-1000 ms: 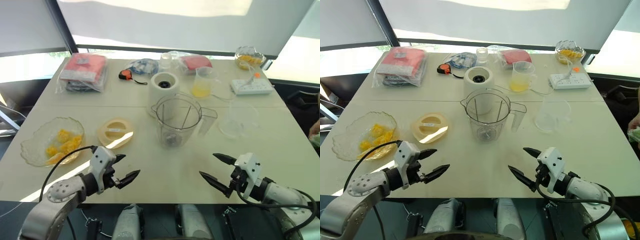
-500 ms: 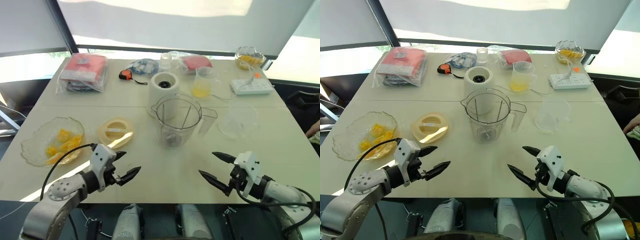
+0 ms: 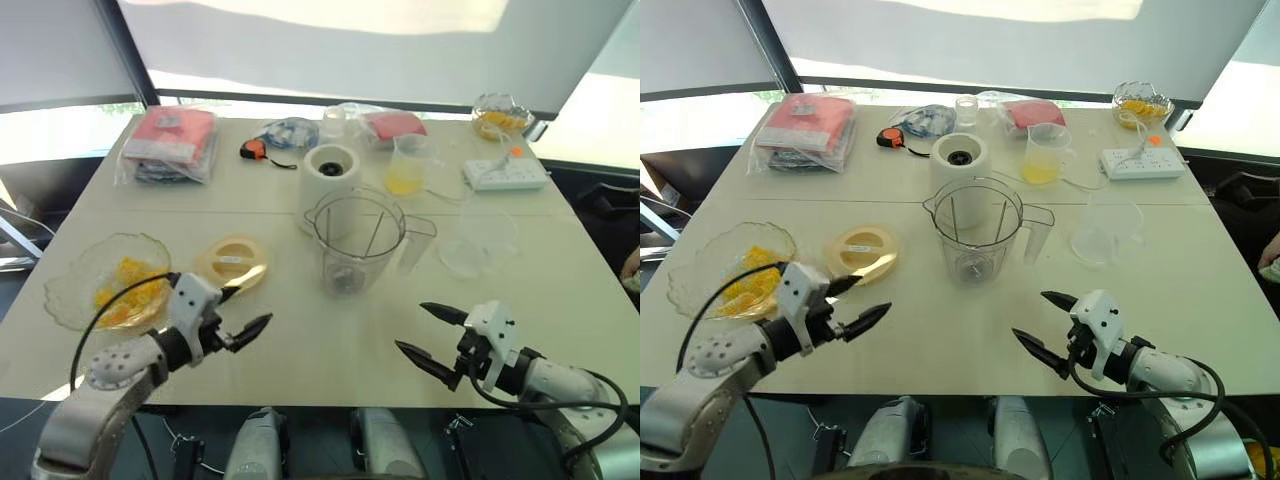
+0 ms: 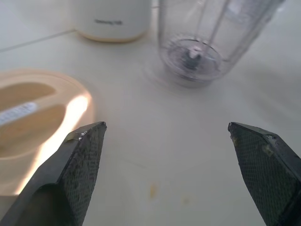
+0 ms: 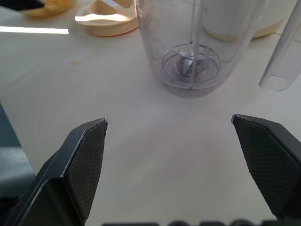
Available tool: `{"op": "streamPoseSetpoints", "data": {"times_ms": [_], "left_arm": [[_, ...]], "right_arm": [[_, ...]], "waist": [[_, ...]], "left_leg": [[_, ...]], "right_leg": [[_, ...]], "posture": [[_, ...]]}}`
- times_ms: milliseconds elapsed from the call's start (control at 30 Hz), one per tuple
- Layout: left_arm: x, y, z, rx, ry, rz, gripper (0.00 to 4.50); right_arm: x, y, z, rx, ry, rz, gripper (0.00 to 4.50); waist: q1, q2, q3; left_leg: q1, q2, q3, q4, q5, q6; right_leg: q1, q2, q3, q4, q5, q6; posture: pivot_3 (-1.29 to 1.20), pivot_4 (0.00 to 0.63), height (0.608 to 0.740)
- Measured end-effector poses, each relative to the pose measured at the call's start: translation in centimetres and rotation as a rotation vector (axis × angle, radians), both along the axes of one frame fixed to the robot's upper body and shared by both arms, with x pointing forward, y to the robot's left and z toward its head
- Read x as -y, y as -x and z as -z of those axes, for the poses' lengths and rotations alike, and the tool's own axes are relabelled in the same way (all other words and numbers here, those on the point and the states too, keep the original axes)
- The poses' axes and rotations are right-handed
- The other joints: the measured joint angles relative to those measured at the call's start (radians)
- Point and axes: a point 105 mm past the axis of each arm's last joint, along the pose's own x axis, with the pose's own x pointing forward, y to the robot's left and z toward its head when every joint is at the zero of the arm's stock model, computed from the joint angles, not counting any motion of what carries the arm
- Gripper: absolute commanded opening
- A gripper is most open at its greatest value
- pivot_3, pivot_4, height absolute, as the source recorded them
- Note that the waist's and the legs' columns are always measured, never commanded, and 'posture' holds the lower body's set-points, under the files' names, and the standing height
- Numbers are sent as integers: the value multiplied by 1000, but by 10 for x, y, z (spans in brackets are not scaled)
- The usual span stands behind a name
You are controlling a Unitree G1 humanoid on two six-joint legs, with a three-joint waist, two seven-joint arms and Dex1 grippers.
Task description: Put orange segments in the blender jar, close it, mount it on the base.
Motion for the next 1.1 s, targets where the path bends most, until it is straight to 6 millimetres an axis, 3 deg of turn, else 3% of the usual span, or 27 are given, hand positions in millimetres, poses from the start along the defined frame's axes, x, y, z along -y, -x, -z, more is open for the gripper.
{"op": "streamPoseSetpoints", "data": {"times_ms": [100, 167, 300, 367, 567, 733, 1100], "left_arm": [[-37, -24, -21, 51, -28, -184, 4336], [-56, -39, -40, 76, -19, -305, 4336], [-78, -56, -76, 66, 36, -490, 4336], [-89, -58, -79, -27, 35, -570, 4336], [-128, -50, -66, -260, -71, -761, 4336], [-148, -52, -54, -359, -75, -872, 4336], [-186, -66, 3, -466, -123, -969, 4336]], "right_arm": [[-5, 12, -1, -52, 31, -88, 4479], [-14, 16, -13, -43, 31, -161, 4479], [-27, 14, -38, -3, 12, -242, 4479], [-31, 14, -46, -10, -6, -260, 4479], [-37, 12, -59, -36, -80, -240, 4479], [-36, 12, -54, -50, -73, -217, 4479], [-37, 11, -48, -50, -46, -202, 4479]], "waist": [[0, 0, 0], [-1, -2, 1], [0, -7, 3], [0, -8, 3], [-1, -12, 6], [3, -13, 6], [2, -14, 5]], "left_leg": [[0, -1, 0, 0, 0, 0], [0, -1, 0, 0, 0, 0], [1, -1, -1, 0, 0, 0], [1, -2, -2, 0, 0, 0], [1, -1, -4, -1, 0, 0], [1, -2, -3, 0, 0, 0], [1, -1, -3, 0, 0, 0]], "right_leg": [[0, 0, 0, 0, 0, 0], [1, 1, 0, 1, 0, 0], [4, 2, -1, 1, 0, 0], [4, 2, -1, 1, 0, 1], [4, 4, -2, 1, 0, 1], [4, 2, -3, 1, 0, 1], [4, -1, -5, 2, 0, 1]], "posture": [[0, 150, 740], [0, 150, 740], [0, 150, 740], [0, 150, 740], [0, 150, 740], [0, 150, 740], [0, 150, 740]]}}
